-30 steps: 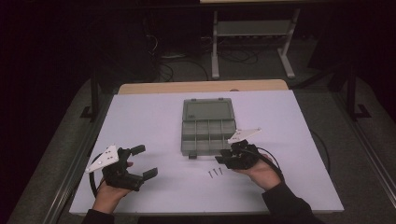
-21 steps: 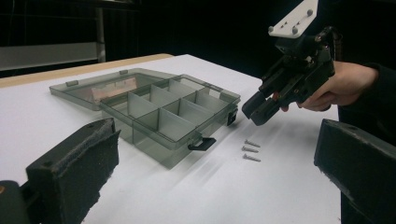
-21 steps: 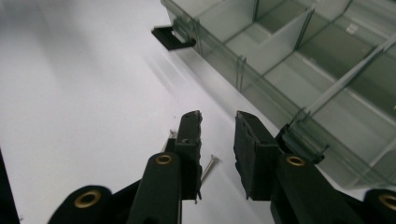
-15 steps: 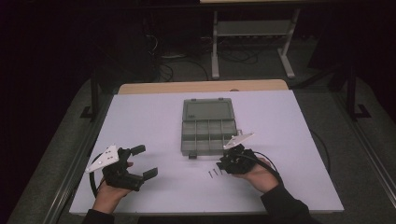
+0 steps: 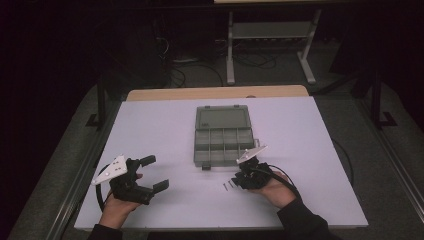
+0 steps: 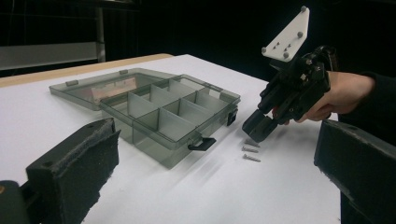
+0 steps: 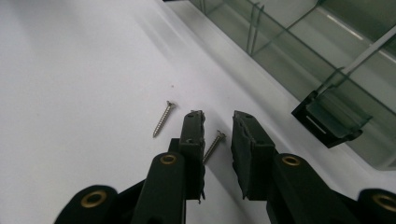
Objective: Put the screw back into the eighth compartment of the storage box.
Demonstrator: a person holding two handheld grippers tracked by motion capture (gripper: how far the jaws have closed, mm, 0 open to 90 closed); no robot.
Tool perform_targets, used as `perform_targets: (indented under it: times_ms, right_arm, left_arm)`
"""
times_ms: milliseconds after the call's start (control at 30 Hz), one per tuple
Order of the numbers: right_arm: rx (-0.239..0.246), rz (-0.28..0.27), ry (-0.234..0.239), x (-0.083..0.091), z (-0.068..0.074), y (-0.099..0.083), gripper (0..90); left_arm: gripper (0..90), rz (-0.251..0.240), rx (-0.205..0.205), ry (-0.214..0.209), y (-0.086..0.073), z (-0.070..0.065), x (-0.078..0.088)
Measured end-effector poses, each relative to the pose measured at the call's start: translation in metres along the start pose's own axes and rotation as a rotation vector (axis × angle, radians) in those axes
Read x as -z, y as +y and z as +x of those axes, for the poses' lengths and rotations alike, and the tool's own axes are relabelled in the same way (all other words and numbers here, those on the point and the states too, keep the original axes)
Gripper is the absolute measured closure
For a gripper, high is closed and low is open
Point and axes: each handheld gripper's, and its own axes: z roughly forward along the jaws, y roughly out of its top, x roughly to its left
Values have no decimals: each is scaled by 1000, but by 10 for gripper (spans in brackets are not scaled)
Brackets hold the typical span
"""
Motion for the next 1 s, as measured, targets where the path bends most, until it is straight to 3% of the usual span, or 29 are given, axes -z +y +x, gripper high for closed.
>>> perform_targets:
  times_ms: [267, 567, 1000]
  right_arm:
    - [12, 30, -7, -5, 0, -2, 751]
    - [21, 27, -27, -6, 0, -2, 818]
    - [-1, 29, -10, -5, -5, -2, 874]
  left_arm:
    - [0, -2, 1, -3, 0, 0, 0]
    - [0, 0, 4, -5, 0, -1, -1]
    - [0, 1, 4, -6, 0, -1, -1]
